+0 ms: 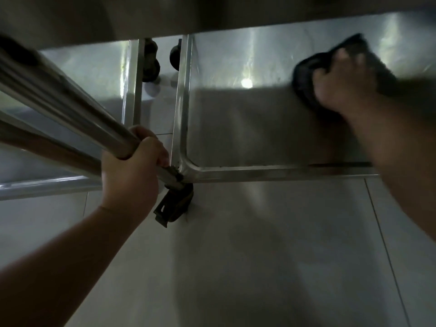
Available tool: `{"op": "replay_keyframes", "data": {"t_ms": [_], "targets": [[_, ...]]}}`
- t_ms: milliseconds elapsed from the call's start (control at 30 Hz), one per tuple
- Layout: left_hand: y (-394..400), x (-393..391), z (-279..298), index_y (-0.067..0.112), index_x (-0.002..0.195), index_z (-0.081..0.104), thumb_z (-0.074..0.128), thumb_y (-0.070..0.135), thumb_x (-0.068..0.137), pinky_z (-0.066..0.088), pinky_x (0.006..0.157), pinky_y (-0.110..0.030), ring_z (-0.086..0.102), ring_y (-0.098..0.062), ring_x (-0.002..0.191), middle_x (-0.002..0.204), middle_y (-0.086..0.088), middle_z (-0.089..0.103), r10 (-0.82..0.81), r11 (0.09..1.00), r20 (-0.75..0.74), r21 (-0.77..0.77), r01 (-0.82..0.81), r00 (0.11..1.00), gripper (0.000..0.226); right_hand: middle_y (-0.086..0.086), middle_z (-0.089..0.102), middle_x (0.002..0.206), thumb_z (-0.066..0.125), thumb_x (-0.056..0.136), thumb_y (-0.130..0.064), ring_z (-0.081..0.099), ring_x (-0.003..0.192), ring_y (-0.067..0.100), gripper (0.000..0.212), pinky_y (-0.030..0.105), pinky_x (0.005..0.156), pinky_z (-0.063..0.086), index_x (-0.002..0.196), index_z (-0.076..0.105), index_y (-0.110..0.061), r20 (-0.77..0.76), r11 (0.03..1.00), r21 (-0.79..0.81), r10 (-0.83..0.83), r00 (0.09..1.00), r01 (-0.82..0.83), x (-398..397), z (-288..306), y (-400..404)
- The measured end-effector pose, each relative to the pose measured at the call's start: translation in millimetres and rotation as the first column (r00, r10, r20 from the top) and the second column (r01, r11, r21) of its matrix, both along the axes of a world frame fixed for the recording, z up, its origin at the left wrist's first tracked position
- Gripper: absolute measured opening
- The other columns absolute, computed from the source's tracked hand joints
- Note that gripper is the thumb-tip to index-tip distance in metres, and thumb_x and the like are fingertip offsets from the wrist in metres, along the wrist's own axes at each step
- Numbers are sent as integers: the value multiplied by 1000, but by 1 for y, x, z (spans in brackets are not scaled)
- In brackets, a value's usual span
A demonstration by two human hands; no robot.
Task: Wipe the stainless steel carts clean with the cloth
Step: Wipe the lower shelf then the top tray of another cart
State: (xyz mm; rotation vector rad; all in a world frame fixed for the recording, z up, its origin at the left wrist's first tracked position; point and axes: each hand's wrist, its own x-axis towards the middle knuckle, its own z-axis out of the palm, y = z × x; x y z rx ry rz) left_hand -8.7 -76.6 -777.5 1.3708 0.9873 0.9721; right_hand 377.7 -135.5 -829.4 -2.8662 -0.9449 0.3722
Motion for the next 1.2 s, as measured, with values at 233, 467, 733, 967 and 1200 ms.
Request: {"op": "replay_keyframes", "data": {"t_ms": [233,467,733,967,1200], "targets": [[-3,4,4,8,64,49,51,0,72,41,59,-27,46,-16,56,53,1,47,34,999,46,-39,-32,998,12,3,6,176,21,101,-52,-1,160,38,76,53,129,4,168,13,-17,-47,999,43,-14,999,16,-27,0,36],[-1,2,6,16,57,53,55,3,73,44,57,-23,47,-14,57,56,-1,47,-11,1000,3,-27,11,1000,21,-4,-3,176,17,103,-48,-10,161,32,71,48,129,-3,168,6,-22,-105,779,47,626,773,-625,-180,2,132],[3,-1,0,18,59,58,57,0,78,47,58,-22,51,-11,56,57,3,52,-45,998,34,-31,46,998,26,-22,-1,173,23,96,-54,-12,160,13,73,34,127,-9,166,7,-41,-155,395,161,915,372,-904,-222,-5,12],[2,-2,2,21,56,57,58,8,76,46,57,-22,52,-12,56,56,2,53,9,1000,-40,18,-8,999,24,-25,0,171,25,102,-66,-12,159,11,69,38,129,-7,165,10,-44,-141,432,75,897,419,-899,-179,-6,9],[2,-3,2,22,55,60,60,17,71,46,56,-22,52,-12,55,56,0,54,43,999,-97,34,-40,994,16,-11,-2,176,24,103,-58,-12,161,24,73,47,128,-8,168,7,-30,-82,758,100,652,754,-645,-233,-14,45]]}}
